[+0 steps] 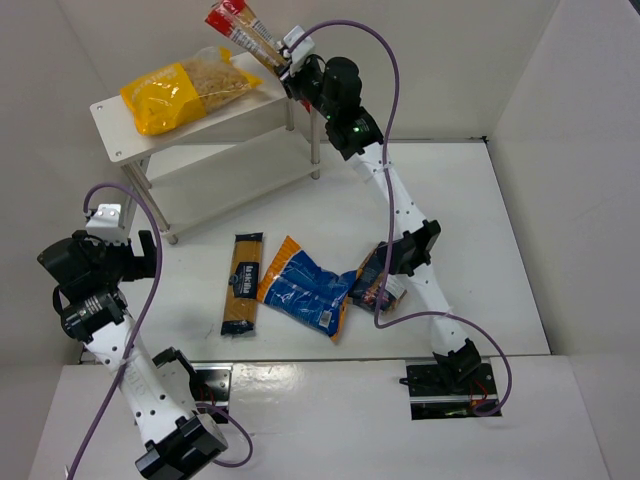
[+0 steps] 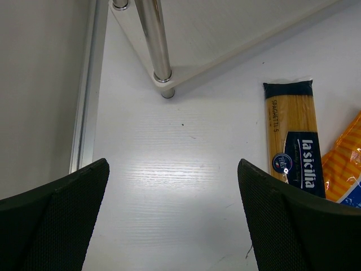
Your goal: Place and organize the pasta boxes and bags onto the shelf
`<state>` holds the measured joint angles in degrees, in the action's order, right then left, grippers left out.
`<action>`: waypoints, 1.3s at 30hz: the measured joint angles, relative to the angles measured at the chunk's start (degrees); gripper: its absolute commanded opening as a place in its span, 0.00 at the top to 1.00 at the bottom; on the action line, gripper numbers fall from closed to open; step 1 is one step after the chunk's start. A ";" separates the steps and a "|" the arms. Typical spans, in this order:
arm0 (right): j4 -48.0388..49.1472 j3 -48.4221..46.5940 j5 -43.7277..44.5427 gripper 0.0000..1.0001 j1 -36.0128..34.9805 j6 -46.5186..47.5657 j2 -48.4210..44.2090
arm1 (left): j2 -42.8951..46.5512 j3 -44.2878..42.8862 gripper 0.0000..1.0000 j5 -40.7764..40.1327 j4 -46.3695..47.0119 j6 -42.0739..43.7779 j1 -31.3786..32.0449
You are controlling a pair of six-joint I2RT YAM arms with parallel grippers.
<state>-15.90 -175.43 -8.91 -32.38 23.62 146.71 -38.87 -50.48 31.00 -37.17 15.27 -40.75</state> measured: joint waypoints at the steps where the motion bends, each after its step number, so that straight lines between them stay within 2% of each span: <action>1: 0.39 -0.02 0.11 0.51 0.00 0.07 0.11 | 0.00 0.00 0.00 0.00 -0.04 0.00 0.00; 2: 1.29 -0.04 0.11 0.43 0.00 0.17 0.24 | 0.00 0.00 0.00 0.00 -0.11 0.00 0.00; 5: 4.26 -0.52 0.48 0.27 -0.11 0.35 0.72 | 0.00 0.00 0.00 0.00 -0.13 0.00 0.00; 12: 8.41 -1.68 0.61 0.12 -0.33 0.52 0.76 | 0.00 0.00 0.00 0.00 -0.13 0.00 0.00; 20: 8.07 -1.68 1.64 0.06 -0.37 0.57 0.66 | 0.00 0.00 0.00 0.00 -0.13 0.02 0.00; 25: 0.83 -1.68 3.21 0.05 -0.35 -0.59 -1.81 | 0.11 0.00 0.00 0.00 -0.15 0.00 0.00; 39: -17.27 -3.41 8.39 0.04 -0.48 -7.02 -25.57 | 2.54 0.00 0.00 1.01 -0.15 0.00 0.00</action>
<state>-33.17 -178.84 -0.51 -32.86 16.60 121.14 -36.34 -50.48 32.01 -37.32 15.27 -40.75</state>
